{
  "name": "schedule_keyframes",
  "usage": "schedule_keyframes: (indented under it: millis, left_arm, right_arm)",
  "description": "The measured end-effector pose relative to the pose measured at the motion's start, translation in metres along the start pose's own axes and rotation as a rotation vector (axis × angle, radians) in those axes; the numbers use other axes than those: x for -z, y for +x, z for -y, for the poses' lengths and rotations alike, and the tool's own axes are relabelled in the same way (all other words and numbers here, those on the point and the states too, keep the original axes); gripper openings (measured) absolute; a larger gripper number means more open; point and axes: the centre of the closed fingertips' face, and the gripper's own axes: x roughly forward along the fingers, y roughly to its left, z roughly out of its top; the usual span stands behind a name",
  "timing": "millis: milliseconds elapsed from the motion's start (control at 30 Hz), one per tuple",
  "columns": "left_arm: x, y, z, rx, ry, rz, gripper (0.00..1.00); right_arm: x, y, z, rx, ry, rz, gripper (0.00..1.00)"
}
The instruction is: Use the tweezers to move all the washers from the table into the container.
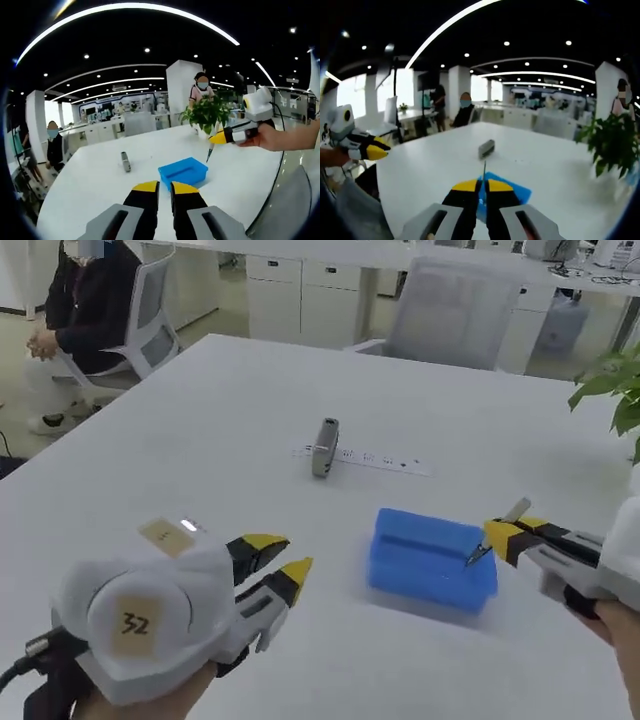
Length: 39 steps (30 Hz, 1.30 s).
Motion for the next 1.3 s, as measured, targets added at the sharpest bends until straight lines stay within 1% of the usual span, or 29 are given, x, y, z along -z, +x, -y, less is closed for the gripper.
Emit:
schedule_keyframes:
  millis: [33, 133, 167, 233, 267, 300, 333, 367, 400, 467, 500, 533, 600, 633, 667, 700, 733, 767, 800, 867, 900, 933, 1000, 1033, 1100, 1133, 1167, 1267, 1300]
  left_arm:
    - [-0.002, 0.000, 0.001, 0.006, -0.001, -0.002, 0.00]
    - [-0.008, 0.002, 0.008, 0.047, 0.000, 0.004, 0.00]
    - [-0.011, 0.002, 0.019, 0.120, 0.019, 0.004, 0.00]
    - [-0.018, 0.003, 0.027, 0.161, 0.021, 0.023, 0.00]
    - [-0.021, 0.004, 0.027, 0.156, 0.013, 0.021, 0.00]
    - [-0.024, 0.005, 0.032, 0.178, 0.021, 0.029, 0.00]
    - [-0.029, 0.005, 0.041, 0.229, 0.029, 0.030, 0.00]
    - [-0.033, 0.006, 0.041, 0.217, 0.020, 0.039, 0.00]
    - [-0.041, 0.006, 0.049, 0.264, 0.021, 0.062, 0.00]
    - [-0.046, 0.008, 0.050, 0.264, 0.012, 0.061, 0.00]
    - [-0.050, 0.009, 0.053, 0.287, 0.015, 0.073, 0.00]
    - [-0.053, 0.010, 0.058, 0.320, 0.014, 0.079, 0.00]
    - [-0.059, 0.010, 0.065, 0.387, -0.002, 0.083, 0.00]
    - [-0.060, 0.010, 0.070, 0.431, -0.005, 0.071, 0.00]
    - [-0.062, 0.010, 0.073, 0.453, -0.005, 0.069, 0.00]
    - [-0.064, 0.010, 0.078, 0.491, -0.005, 0.067, 0.01]
    - [-0.064, 0.011, 0.081, 0.519, -0.011, 0.056, 0.05]
    - [-0.063, 0.014, 0.085, 0.546, -0.045, 0.027, 0.10]
    - [-0.063, 0.014, 0.089, 0.576, -0.050, 0.024, 0.12]
    - [-0.062, 0.017, 0.095, 0.619, -0.039, 0.007, 0.15]
    - [-0.062, 0.018, 0.096, 0.628, -0.033, 0.005, 0.17]
    - [-0.060, 0.021, 0.100, 0.638, -0.027, -0.006, 0.18]
    - [-0.057, 0.023, 0.107, 0.677, -0.025, -0.030, 0.20]
    - [-0.058, 0.025, 0.109, 0.685, -0.028, -0.029, 0.19]
    - [-0.059, 0.025, 0.115, 0.722, -0.033, -0.031, 0.17]
    - [-0.056, 0.025, 0.120, 0.756, -0.049, -0.054, 0.18]
    - [-0.054, 0.026, 0.121, 0.766, -0.054, -0.069, 0.18]
    - [-0.050, 0.027, 0.126, 0.811, -0.036, -0.081, 0.16]
    - [-0.049, 0.024, 0.130, 0.843, -0.032, -0.093, 0.16]
  right_arm:
    - [0.000, -0.002, -0.003, -0.010, -0.010, -0.003, 0.01]
    - [0.003, -0.007, -0.013, -0.048, -0.027, -0.013, 0.01]
    - [0.004, -0.008, -0.017, -0.069, -0.030, -0.016, 0.01]
    - [0.005, -0.012, -0.024, -0.097, -0.043, -0.024, 0.01]
    - [0.005, -0.012, -0.025, -0.102, -0.047, -0.024, 0.01]
    - [0.005, -0.015, -0.029, -0.118, -0.056, -0.027, 0.01]
    - [0.006, -0.016, -0.032, -0.134, -0.063, -0.031, 0.01]
    - [0.006, -0.019, -0.037, -0.154, -0.070, -0.037, 0.01]
    - [0.007, -0.020, -0.040, -0.168, -0.075, -0.043, 0.01]
    - [0.007, -0.025, -0.047, -0.198, -0.101, -0.049, 0.01]
    - [0.008, -0.027, -0.049, -0.202, -0.111, -0.050, 0.02]
    - [0.007, -0.028, -0.051, -0.205, -0.118, -0.046, 0.02]
    - [0.007, -0.032, -0.057, -0.234, -0.116, -0.047, 0.02]
    - [0.007, -0.033, -0.059, -0.246, -0.113, -0.049, 0.02]
    - [0.007, -0.033, -0.062, -0.263, -0.119, -0.054, 0.02]
    - [0.007, -0.034, -0.064, -0.276, -0.129, -0.058, 0.02]
    - [0.006, -0.035, -0.067, -0.285, -0.143, -0.061, 0.02]
    - [0.005, -0.035, -0.069, -0.289, -0.152, -0.057, 0.02]
    - [0.005, -0.035, -0.071, -0.303, -0.165, -0.056, 0.02]
    - [0.004, -0.035, -0.076, -0.334, -0.178, -0.059, 0.02]
    - [0.004, -0.035, -0.077, -0.342, -0.186, -0.059, 0.02]
    - [0.007, -0.035, -0.080, -0.365, -0.190, -0.075, 0.02]
    - [0.009, -0.036, -0.083, -0.383, -0.199, -0.083, 0.02]
    - [0.011, -0.037, -0.086, -0.400, -0.216, -0.093, 0.02]
    - [0.016, -0.037, -0.089, -0.406, -0.226, -0.108, 0.02]
    - [0.016, -0.038, -0.090, -0.408, -0.227, -0.108, 0.02]
    - [0.018, -0.038, -0.091, -0.417, -0.222, -0.114, 0.02]
    - [0.022, -0.040, -0.095, -0.442, -0.225, -0.133, 0.02]
    - [0.023, -0.041, -0.097, -0.452, -0.230, -0.136, 0.02]
